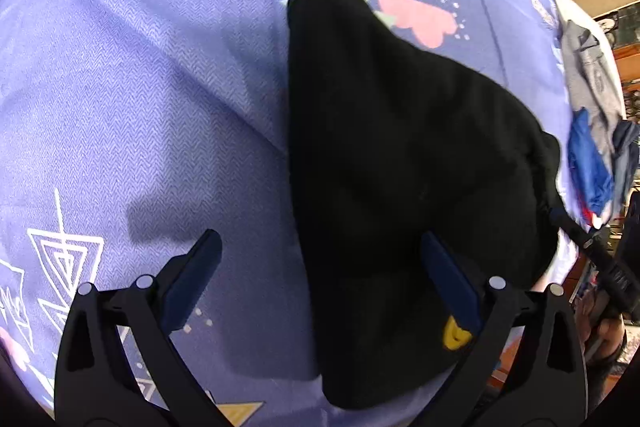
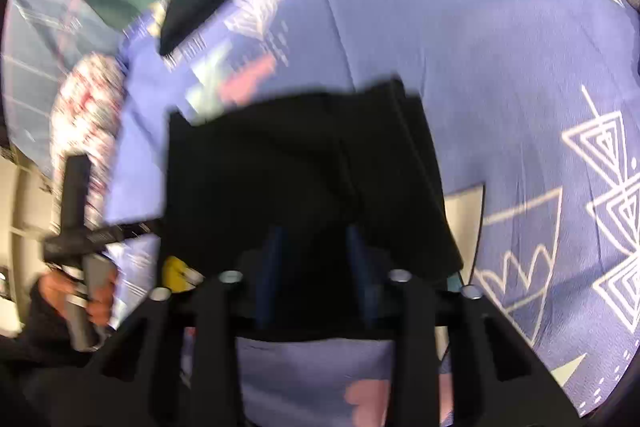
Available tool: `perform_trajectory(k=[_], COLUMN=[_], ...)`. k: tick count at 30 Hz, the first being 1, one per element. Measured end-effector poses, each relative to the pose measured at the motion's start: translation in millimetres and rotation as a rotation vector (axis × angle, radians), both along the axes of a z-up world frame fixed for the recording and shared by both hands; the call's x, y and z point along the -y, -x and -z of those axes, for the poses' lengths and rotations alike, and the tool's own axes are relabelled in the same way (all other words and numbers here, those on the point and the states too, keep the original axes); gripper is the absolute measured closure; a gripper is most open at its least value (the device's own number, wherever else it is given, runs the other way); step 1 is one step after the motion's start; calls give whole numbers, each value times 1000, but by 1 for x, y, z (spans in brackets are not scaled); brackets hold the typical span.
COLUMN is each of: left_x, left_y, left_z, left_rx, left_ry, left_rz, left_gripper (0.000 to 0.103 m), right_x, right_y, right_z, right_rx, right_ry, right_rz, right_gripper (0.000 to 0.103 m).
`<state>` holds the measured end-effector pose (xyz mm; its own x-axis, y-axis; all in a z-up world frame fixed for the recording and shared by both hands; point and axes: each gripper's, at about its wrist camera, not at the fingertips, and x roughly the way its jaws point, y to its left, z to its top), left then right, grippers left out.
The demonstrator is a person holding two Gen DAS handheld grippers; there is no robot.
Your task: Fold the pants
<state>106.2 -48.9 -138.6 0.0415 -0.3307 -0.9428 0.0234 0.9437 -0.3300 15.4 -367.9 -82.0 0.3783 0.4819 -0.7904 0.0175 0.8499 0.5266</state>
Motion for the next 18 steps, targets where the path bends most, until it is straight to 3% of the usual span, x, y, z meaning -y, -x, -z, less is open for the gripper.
perform_trajectory(k=[3,5,8,14,18], left_x=[-4,-3,-6,-11,-1], left_y=[2,2,4,12,4], left_z=[-8,-9,-2,18,28], left_rx=[-2,-29,-76,-158,-178], left_ry=[54,99,128,211,285], left_rz=[9,25,19,-14,-15], left_gripper=[2,2,2,2,4], right_x=[26,37,46,47,47], right_y=[2,2,4,7,8], right_z=[-7,1,24,53,61], right_rx=[25,-21,-90,-138,-65], right_ry=[-9,-30,-81,-153,-219], right_rz=[99,134,149,122,105], right_gripper=[23,19,19,19,18])
